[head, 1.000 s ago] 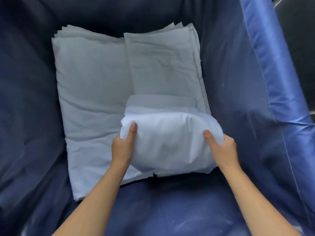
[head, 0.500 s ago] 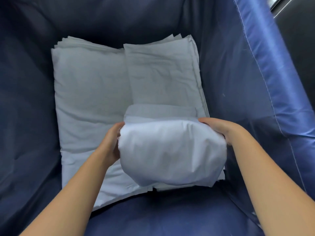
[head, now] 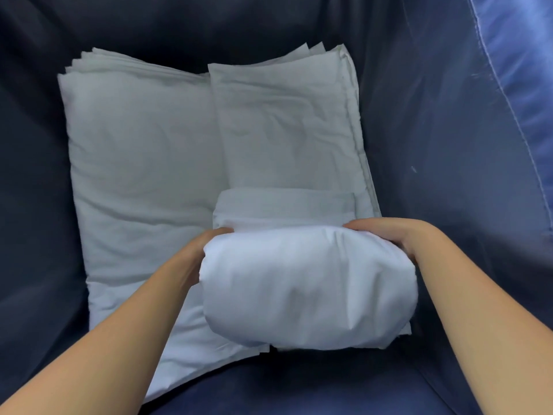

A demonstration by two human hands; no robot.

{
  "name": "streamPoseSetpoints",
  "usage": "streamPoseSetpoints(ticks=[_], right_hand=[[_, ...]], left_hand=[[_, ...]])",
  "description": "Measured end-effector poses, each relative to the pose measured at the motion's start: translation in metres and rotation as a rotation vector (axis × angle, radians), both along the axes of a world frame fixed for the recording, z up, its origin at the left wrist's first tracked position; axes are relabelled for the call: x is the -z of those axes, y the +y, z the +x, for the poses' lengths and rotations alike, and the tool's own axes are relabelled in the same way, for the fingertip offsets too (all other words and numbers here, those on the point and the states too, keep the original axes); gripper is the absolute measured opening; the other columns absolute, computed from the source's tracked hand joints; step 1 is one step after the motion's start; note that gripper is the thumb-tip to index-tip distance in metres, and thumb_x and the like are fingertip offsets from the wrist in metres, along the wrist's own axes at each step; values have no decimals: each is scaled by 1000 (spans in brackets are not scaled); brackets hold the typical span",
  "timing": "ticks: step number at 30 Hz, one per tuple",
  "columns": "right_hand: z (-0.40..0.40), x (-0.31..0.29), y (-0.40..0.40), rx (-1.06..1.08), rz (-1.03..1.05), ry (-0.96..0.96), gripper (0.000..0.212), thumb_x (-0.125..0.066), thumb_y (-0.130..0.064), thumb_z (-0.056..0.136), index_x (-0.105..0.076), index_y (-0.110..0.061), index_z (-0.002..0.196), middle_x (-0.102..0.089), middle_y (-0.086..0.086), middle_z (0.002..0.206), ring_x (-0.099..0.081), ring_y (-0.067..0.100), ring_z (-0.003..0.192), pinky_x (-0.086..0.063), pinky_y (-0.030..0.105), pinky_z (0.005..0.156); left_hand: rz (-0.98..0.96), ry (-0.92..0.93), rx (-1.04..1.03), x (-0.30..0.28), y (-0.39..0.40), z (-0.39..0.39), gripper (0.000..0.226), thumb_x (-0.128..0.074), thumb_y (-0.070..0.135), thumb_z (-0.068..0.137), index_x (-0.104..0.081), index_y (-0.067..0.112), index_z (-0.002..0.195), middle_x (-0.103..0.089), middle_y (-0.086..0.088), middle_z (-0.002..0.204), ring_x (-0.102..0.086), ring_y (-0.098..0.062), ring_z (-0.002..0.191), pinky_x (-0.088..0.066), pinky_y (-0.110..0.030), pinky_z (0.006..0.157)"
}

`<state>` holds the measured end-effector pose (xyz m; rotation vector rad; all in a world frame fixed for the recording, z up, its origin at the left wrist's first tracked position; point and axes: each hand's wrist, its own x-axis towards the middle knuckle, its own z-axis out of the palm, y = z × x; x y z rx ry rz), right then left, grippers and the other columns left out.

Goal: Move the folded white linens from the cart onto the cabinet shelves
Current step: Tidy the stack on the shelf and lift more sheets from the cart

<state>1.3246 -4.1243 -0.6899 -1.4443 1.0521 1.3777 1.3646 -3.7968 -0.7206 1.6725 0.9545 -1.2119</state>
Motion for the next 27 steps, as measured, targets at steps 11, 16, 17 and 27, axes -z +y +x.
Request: streamPoseSetpoints(ticks=[11,16,17,27], right_hand=[[-34,47,18,28,-152,-60,50,-73,-67,74,-62,-22,91,-70,3,94,-68,23,92,-51,34,81],[-41,46,16,-6,-130,-294,33,-71,-50,86,-66,-24,108,-70,-7,99,-66,12,87,-49,22,68],[-41,42,15,17,-126,-357,26,-70,-45,88,-65,-26,106,-70,-9,98,-65,8,85,-47,19,63],[21,29,-6,86,-455,-885,22,-70,-29,90,-69,-14,106,-71,0,97,-65,23,93,-48,33,77]], left_hand=[[-51,-167,-2,29,7,-8,26,-60,33,97,-66,17,117,-71,4,91,-66,-6,66,-45,-17,44],[-71,-342,-119,23,11,-27,18,-64,28,96,-67,22,113,-73,9,99,-69,-3,76,-48,-17,55],[-77,-367,-144,23,10,-29,14,-65,27,96,-68,23,109,-74,9,96,-70,-2,73,-48,-16,53],[-106,-632,-113,-1,-37,42,9,-65,28,97,-66,23,104,-70,3,87,-67,-7,72,-51,-17,60]])
